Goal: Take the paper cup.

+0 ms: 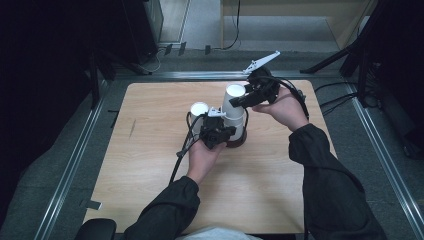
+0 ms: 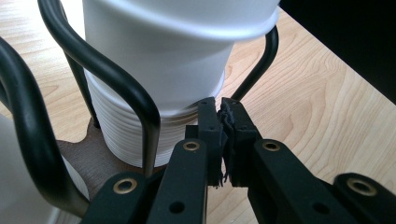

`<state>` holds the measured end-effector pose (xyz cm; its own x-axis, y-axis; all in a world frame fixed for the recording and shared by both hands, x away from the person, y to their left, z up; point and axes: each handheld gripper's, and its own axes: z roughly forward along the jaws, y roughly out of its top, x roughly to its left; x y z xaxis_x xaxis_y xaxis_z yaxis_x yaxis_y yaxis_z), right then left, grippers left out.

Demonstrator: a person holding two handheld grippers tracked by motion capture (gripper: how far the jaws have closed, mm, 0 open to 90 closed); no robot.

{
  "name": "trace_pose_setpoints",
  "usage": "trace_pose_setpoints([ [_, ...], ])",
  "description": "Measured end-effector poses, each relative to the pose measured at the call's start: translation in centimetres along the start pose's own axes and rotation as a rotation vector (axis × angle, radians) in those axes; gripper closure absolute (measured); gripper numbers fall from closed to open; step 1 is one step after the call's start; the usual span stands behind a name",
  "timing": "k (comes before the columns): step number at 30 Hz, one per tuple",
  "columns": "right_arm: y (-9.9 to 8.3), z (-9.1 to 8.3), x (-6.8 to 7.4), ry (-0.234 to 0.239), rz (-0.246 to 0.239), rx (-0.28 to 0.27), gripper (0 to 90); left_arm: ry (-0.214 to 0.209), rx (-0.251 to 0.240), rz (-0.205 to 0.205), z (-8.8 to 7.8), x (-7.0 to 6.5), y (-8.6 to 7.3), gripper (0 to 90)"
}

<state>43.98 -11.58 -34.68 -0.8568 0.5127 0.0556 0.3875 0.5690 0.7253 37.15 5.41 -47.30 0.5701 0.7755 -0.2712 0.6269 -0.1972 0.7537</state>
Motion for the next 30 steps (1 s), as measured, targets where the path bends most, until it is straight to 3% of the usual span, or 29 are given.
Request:
trace_pose_setpoints([
  [14,1.7,-3.4,0.6,0.001,-0.002,-0.017,33.9,0.006,0.009,0.015,0.1,-0.2,-0.1,85.6],
  [17,2.1,-4.6,1.0,0.017,0.017,-0.022,34.0,-0.005,0.013,0.006,0.0,0.0,-0.1,85.4],
  [21,2.3,-5.4,1.2,0.016,0.003,-0.02,34.0,-0.01,0.017,0.002,-0.1,0.0,0.0,84.5],
  [30,0.6,-7.2,2.1,0.039,-0.037,-0.001,34.0,-0.034,0.019,-0.001,-0.1,0.2,-0.1,81.5],
])
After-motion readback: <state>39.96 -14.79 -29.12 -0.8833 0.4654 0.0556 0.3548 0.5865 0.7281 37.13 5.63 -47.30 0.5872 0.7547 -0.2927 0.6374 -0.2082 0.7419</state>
